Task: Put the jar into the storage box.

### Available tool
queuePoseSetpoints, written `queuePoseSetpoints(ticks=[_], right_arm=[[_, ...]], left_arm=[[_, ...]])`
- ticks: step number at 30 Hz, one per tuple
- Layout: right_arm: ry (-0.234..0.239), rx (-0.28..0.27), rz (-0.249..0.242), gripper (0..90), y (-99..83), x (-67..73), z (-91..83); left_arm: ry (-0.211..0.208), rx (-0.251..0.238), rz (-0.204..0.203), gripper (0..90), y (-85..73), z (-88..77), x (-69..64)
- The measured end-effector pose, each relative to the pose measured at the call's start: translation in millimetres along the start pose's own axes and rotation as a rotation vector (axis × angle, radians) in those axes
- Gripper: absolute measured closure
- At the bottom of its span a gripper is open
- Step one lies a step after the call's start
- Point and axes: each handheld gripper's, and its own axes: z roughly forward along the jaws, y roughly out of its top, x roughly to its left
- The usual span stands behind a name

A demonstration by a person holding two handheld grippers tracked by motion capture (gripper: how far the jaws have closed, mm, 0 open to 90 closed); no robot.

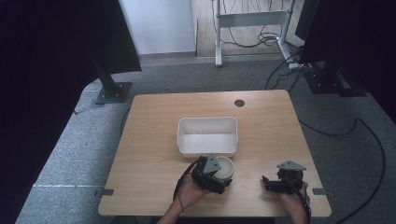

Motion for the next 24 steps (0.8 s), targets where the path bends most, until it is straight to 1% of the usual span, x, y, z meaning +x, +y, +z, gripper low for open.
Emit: queuePoseSetpoints(ticks=[5,15,19,24], right_arm=[[0.000,0.000,0.000,1.9,0.0,0.0,0.0],[0.000,0.000,0.000,1.9,0.0,0.0,0.0],[0.000,0.000,0.000,1.9,0.0,0.0,0.0],[0.000,0.000,0.000,1.9,0.0,0.0,0.0]], left_arm=[[0.023,0.000,-0.001,9.9,3.9,-2.6,9.0],[0.065,0.001,-0.024,9.9,9.4,-4.6,27.5],[0.083,0.006,-0.027,9.9,11.5,-4.1,34.0],[0.101,-0.002,-0.037,9.8,15.8,-4.4,42.3]])
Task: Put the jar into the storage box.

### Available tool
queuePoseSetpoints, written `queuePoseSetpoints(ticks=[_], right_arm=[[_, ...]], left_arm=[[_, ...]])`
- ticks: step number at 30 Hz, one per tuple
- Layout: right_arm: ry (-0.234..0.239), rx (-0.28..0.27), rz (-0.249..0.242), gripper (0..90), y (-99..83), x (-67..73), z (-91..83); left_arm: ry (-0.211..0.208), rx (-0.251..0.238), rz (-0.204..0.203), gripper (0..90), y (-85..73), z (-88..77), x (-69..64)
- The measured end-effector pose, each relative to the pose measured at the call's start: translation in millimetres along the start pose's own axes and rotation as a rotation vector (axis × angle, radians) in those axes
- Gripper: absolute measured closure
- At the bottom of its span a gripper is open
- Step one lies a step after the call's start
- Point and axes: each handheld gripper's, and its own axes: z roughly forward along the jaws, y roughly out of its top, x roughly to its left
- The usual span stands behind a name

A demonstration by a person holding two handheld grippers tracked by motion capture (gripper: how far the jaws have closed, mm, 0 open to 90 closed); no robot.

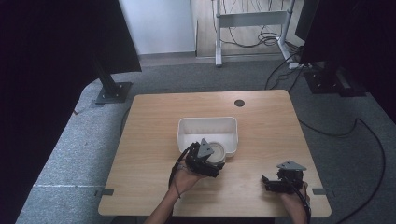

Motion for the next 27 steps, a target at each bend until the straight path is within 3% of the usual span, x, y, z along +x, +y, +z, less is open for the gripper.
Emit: queuePoseSetpoints(ticks=[27], right_arm=[[0.000,0.000,0.001,1.9,0.0,0.1,0.0]], left_arm=[[0.082,-0.022,-0.066,9.9,7.1,22.2,36.6]])
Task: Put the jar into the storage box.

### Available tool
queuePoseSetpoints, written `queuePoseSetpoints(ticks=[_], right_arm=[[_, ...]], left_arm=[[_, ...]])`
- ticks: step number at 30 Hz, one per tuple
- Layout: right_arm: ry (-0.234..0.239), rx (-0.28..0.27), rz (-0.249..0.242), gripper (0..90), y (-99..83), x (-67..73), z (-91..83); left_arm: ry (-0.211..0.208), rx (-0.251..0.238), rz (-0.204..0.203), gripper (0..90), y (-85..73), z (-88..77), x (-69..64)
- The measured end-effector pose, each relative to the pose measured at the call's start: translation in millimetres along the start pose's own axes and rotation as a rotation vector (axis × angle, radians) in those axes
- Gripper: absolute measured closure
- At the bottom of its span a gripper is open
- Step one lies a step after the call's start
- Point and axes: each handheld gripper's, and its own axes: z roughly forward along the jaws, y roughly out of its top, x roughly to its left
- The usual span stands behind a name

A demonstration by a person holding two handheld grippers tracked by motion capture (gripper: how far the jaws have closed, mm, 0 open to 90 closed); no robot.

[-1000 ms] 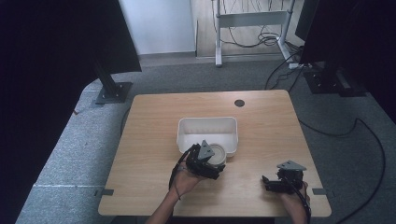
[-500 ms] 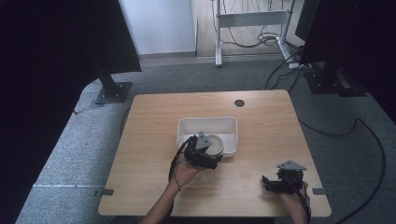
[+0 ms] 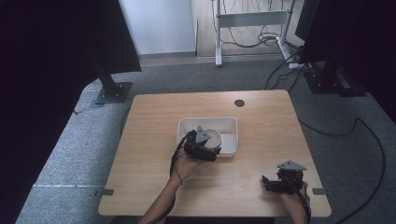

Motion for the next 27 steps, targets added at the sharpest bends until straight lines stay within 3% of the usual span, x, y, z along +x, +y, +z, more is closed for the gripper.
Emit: queuePoseSetpoints(ticks=[16,27], right_arm=[[0.002,0.000,-0.001,1.9,0.0,0.1,0.0],[0.002,0.000,-0.002,1.9,0.0,0.1,0.0]], left_arm=[[0.048,0.007,-0.040,9.9,-5.1,15.7,11.2],[0.077,0.045,-0.058,9.9,-18.4,33.0,11.5]])
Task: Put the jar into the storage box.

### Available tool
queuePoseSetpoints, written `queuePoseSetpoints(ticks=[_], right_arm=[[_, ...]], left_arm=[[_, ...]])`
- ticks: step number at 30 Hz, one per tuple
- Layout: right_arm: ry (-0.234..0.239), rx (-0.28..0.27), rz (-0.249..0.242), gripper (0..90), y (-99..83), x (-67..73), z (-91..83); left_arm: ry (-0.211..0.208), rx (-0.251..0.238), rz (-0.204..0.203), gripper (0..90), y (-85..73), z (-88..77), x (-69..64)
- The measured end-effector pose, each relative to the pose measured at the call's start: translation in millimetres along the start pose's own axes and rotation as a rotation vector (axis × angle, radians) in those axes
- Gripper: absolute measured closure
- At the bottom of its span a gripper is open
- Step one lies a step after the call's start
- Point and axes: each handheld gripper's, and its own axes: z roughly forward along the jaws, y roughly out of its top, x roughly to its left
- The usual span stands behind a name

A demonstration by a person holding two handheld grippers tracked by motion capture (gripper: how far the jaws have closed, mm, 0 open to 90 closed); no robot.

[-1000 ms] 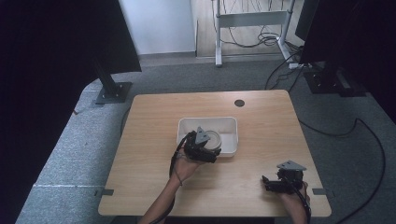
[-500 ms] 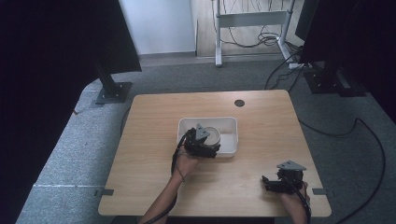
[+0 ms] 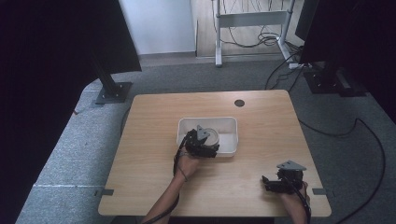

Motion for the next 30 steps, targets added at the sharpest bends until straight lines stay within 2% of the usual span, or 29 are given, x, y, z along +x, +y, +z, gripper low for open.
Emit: queuePoseSetpoints(ticks=[12,20,26,30], right_arm=[[0.000,0.000,0.000,1.9,0.0,0.0,0.0],[0.000,0.000,0.000,1.9,0.0,0.0,0.0],[0.000,0.000,0.000,1.8,0.0,0.0,0.0],[0.000,0.000,0.000,1.9,0.0,0.0,0.0]], left_arm=[[0.029,0.018,-0.017,9.9,-5.0,8.2,1.3],[0.008,0.027,-0.093,9.8,-6.0,10.5,7.8],[0.010,0.046,-0.081,9.4,-4.2,11.3,7.8],[-0.001,0.040,-0.085,7.6,-4.5,11.4,8.3]])
